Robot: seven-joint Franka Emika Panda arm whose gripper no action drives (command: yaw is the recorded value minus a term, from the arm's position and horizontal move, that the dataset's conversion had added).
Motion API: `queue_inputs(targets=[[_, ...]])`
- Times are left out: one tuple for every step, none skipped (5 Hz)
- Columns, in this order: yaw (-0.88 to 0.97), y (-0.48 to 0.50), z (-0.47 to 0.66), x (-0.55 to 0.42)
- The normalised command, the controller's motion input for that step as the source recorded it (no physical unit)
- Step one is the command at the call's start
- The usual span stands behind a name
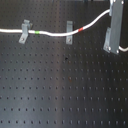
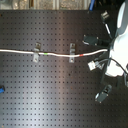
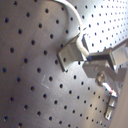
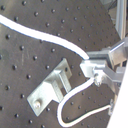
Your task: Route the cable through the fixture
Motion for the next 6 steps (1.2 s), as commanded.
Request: queue_inputs(targets=[[0.0, 0.219, -0.09, 0.125], [0.08, 0.218, -0.56, 0.069], [0.05, 0.214, -0.47, -0.021], [0.14, 0.138, 0.06, -0.368], [0.19, 0.135, 0.5, -0.472], [0.13, 0.113, 0.21, -0.375]])
